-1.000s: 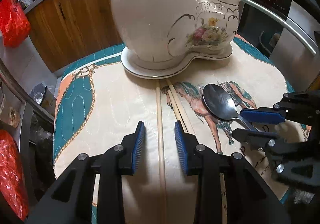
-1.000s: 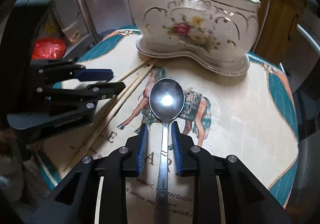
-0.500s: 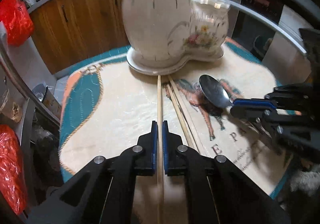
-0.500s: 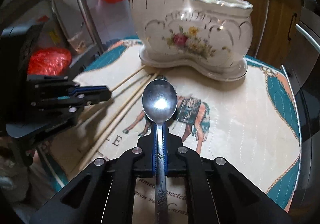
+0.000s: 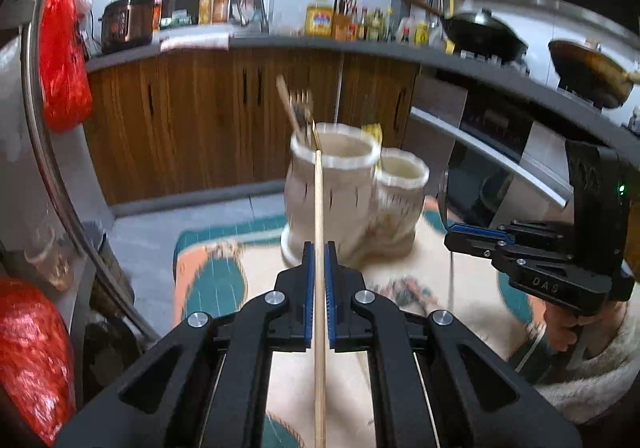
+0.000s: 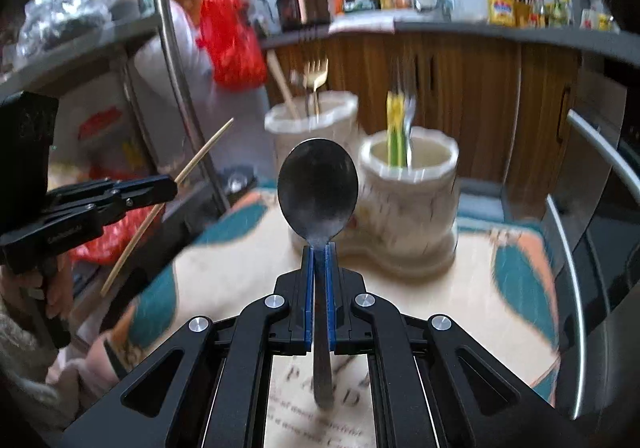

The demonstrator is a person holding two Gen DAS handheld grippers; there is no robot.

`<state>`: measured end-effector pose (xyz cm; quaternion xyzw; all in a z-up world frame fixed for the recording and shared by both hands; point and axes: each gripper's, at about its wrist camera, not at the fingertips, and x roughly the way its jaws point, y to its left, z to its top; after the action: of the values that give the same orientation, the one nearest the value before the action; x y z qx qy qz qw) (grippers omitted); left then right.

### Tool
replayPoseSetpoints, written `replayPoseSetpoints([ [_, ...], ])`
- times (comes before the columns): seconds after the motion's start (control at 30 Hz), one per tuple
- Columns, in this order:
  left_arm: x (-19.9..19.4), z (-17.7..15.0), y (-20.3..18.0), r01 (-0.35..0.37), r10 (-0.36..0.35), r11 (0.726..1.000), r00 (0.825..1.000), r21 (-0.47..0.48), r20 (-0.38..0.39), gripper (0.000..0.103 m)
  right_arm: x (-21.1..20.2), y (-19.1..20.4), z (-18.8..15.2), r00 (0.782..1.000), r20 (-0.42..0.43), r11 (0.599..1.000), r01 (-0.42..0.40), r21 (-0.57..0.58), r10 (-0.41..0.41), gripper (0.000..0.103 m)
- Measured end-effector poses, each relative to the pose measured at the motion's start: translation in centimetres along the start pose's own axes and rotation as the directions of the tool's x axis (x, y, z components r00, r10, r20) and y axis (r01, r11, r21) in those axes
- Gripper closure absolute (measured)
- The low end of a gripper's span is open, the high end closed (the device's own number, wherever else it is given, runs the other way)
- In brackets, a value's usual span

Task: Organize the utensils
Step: 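Drop the chopstick into the tall cup while the right drops the spoon in the short cup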

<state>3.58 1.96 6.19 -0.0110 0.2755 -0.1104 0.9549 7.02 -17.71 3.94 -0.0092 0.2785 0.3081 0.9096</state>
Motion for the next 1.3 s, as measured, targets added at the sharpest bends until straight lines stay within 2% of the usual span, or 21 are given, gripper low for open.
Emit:
replayPoseSetpoints([
  [0.2,-0.6,5.2,0.3,0.05,-0.048,0.999,0.991,-0.017,0.128,0.098,-1.1,-1.1,4.7,0.99,0.138,0.999,0.04,0.009,-0.041,0.097],
  [0.3,0.4,7.8,0.4,0.083,-0.076,0.996,0.983,-0.035,0.166,0.098,-1.2,-1.7,7.3,0.98,0.193,0.998,0.053,0.025,-0.057,0.097],
  [0.43,2.5,11.0,-0.2,0.098,-0.09,0.995,0.967,-0.022,0.238,0.098,-1.5,-3.1,10.2,0.961,0.258,0.995,0.084,0.062,-0.097,0.097],
  [0.57,4.8,12.8,-1.0,0.097,-0.092,0.995,0.948,0.0,0.305,0.098,-1.5,-4.7,11.6,0.946,0.292,0.988,0.117,0.1,-0.141,0.097],
  [0.73,7.7,13.4,-1.5,0.072,-0.065,0.997,0.932,-0.006,0.357,0.098,0.3,-6.1,11.7,0.943,0.282,0.98,0.143,0.139,-0.178,0.097],
  [1.0,9.8,12.2,-2.5,-0.007,0.002,1.0,0.906,0.011,0.423,0.098,2.9,-6.8,10.0,0.956,0.232,0.979,0.152,0.133,-0.18,0.097],
  [1.3,8.9,9.6,-2.0,0.032,-0.036,0.999,0.937,0.017,0.348,0.098,3.8,-6.3,8.3,0.973,0.168,0.983,0.139,0.122,-0.159,0.097],
])
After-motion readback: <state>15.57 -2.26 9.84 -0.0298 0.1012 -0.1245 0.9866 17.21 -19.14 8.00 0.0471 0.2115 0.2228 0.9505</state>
